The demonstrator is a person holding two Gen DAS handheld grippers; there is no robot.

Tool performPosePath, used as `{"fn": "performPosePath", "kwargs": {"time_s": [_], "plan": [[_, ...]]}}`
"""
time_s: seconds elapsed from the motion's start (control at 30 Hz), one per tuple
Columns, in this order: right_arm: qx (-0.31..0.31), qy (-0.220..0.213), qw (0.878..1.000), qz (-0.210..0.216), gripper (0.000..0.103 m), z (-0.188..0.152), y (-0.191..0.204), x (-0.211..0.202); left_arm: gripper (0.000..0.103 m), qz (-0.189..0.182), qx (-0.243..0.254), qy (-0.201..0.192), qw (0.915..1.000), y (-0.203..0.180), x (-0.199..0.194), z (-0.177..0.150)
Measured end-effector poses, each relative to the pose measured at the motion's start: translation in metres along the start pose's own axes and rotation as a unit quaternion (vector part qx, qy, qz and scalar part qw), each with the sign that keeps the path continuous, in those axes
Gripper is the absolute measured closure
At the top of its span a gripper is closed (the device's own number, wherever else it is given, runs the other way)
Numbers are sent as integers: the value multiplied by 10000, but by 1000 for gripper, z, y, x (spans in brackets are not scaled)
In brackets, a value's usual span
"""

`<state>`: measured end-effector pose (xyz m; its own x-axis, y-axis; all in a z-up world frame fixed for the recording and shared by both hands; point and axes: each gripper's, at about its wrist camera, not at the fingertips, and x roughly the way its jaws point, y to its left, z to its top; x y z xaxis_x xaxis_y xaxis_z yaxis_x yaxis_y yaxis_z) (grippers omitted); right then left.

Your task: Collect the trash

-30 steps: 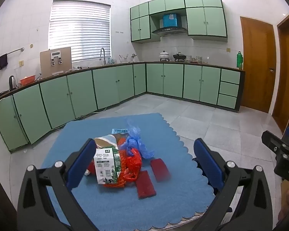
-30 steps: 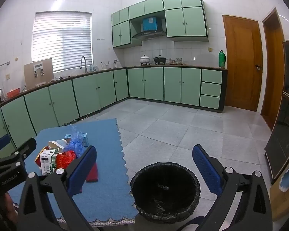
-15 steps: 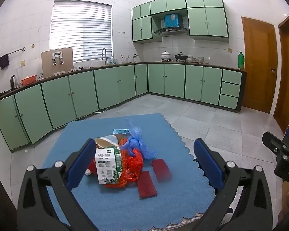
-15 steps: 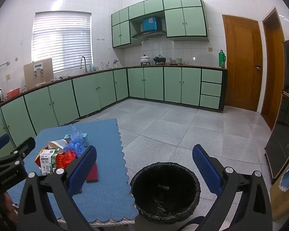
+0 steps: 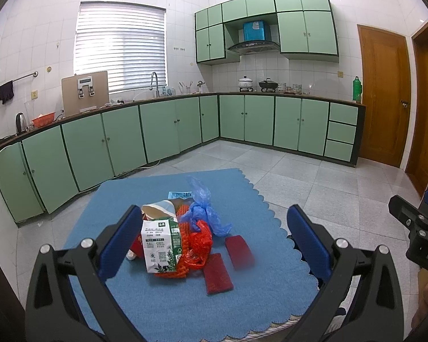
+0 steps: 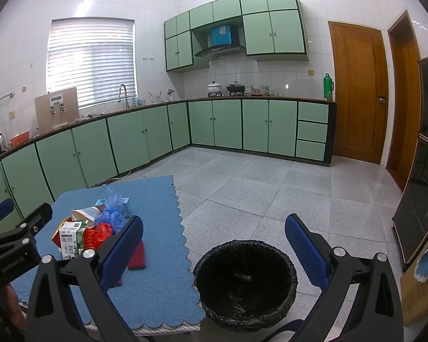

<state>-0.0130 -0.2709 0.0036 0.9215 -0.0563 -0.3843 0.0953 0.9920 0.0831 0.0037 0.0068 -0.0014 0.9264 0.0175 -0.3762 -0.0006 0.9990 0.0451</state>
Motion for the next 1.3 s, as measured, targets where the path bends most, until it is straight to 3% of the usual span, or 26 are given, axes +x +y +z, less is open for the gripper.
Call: {"fn": "performPosePath", "kwargs": {"time_s": [1.3], "plan": [[28,6,10000,13,6,0,-3,2,5,25,21,27,10000,-1,-1,0]]}}
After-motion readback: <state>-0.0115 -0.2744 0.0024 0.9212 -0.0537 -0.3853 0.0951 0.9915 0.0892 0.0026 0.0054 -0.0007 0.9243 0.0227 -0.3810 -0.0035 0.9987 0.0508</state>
